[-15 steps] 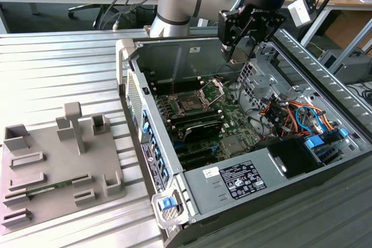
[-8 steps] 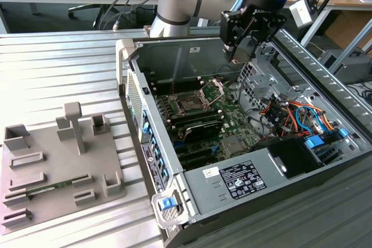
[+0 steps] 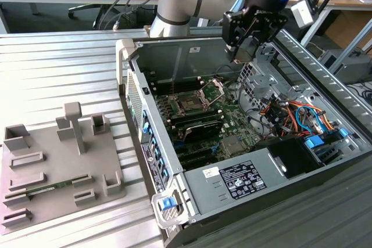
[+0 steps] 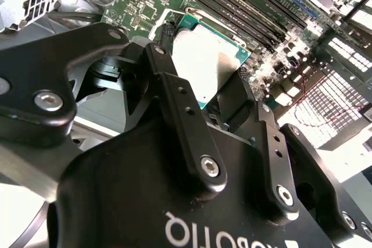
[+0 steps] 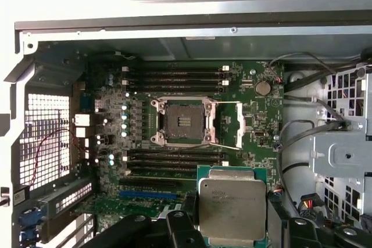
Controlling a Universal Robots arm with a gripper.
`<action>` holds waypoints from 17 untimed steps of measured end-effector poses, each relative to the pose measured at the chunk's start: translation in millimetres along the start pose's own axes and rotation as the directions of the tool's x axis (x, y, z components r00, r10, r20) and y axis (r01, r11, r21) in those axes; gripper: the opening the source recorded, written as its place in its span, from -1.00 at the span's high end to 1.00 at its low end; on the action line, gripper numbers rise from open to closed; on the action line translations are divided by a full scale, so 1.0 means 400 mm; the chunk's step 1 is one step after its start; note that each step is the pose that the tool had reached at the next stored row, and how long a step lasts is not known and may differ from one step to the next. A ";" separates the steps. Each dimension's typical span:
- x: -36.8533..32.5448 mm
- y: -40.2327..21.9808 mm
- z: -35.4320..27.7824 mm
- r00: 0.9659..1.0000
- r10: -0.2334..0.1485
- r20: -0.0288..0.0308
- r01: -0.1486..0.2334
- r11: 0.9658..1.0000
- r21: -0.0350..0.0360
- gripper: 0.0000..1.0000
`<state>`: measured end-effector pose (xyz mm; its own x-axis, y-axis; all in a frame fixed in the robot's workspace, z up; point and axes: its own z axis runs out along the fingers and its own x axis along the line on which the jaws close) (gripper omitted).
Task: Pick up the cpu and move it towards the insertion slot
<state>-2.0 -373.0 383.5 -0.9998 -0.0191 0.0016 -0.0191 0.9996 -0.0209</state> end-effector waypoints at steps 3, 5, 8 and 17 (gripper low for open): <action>-0.005 0.001 0.001 1.000 0.000 0.000 0.000 1.000 0.000 -0.09; -0.008 0.002 0.002 1.000 0.000 0.000 0.000 1.000 0.001 -0.09; -0.010 0.007 0.006 1.000 0.000 0.000 0.000 1.000 0.001 -0.09; -0.010 0.013 0.014 1.000 0.000 0.000 0.000 1.000 0.001 -0.09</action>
<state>1.9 -367.8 377.8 -0.9998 -0.0191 0.0017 -0.0191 0.9996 -0.0220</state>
